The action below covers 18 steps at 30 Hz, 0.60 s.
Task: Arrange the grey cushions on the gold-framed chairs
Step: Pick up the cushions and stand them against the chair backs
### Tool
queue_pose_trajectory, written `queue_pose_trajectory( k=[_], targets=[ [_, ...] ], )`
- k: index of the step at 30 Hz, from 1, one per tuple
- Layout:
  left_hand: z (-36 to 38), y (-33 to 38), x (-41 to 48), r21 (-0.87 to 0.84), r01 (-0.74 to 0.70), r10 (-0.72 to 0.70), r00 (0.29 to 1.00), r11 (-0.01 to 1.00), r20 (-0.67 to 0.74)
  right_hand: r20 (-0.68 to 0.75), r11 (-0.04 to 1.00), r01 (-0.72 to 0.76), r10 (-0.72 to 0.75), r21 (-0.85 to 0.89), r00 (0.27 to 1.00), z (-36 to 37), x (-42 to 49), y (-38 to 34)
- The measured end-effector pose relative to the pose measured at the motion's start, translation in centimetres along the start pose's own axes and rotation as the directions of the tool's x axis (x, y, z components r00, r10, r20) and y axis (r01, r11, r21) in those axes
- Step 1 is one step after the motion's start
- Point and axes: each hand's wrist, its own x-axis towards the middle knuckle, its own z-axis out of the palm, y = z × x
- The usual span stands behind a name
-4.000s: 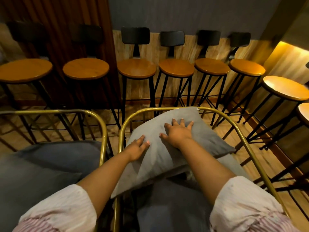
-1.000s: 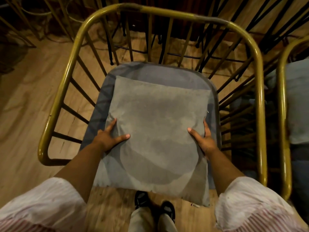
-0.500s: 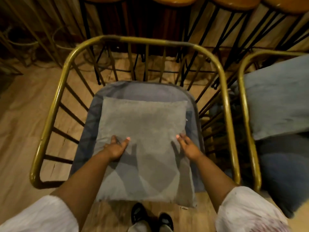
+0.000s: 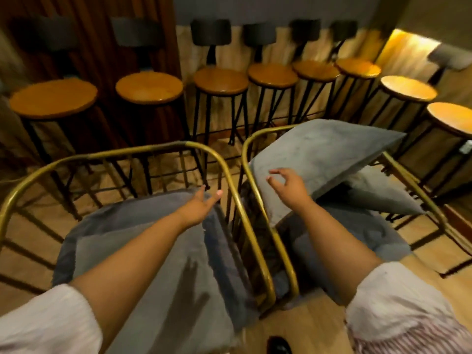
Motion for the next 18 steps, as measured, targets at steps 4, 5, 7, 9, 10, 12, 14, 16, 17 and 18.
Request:
queue_pose_trajectory(
  k=[4,5,7,9,10,12,14,16,17,18],
  targets=[
    [2.4,5.1,4.6,0.028,-0.063,0.063,0.998,0.998,0.004,-0.08,0.999,-0.002,-0.002,-0.051,0.997,-7.2,7.0,2.0],
    [2.9,5.9,6.1,0.038,-0.05,0.05,0.999,0.998,-0.01,-0.088,0.997,-0.008,0.001,-0.082,0.996,-8.5,9.1,2.7],
    [4.5,7.9,9.3,0.033,0.0,0.002,0.999,0.999,-0.04,-0.095,0.99,-0.027,0.015,-0.137,0.995,-11.1,13.9,4.2],
    [6.4,10.1,12.2,0.014,0.032,-0.031,0.996,0.999,-0.082,-0.081,0.983,-0.029,0.014,-0.179,0.997,-12.9,18.8,5.4],
    [7.2,10.8,13.5,-0.001,0.038,-0.038,0.994,0.999,-0.101,-0.067,0.976,-0.037,0.024,-0.213,0.997,-13.3,21.0,6.2],
    [9.0,12.4,16.4,-0.013,0.052,-0.053,0.991,0.999,-0.123,-0.03,0.941,-0.09,0.084,-0.326,0.996,-14.1,25.2,8.0],
    [10.5,13.1,19.0,-0.03,0.062,-0.066,0.986,0.998,-0.155,-0.007,0.877,-0.201,0.22,-0.436,0.976,-14.2,28.1,10.1],
    [11.8,13.2,20.6,-0.048,0.086,-0.093,0.984,0.995,-0.151,0.023,0.782,-0.304,0.376,-0.544,0.926,-14.0,29.0,12.1],
    [12.4,13.2,21.2,-0.059,0.107,-0.114,0.983,0.993,-0.143,0.033,0.743,-0.321,0.418,-0.587,0.908,-14.0,29.2,13.0],
    [13.0,13.0,21.8,-0.072,0.129,-0.137,0.981,0.989,-0.137,0.031,0.724,-0.329,0.435,-0.607,0.9,-14.1,29.0,13.9]
  ],
)
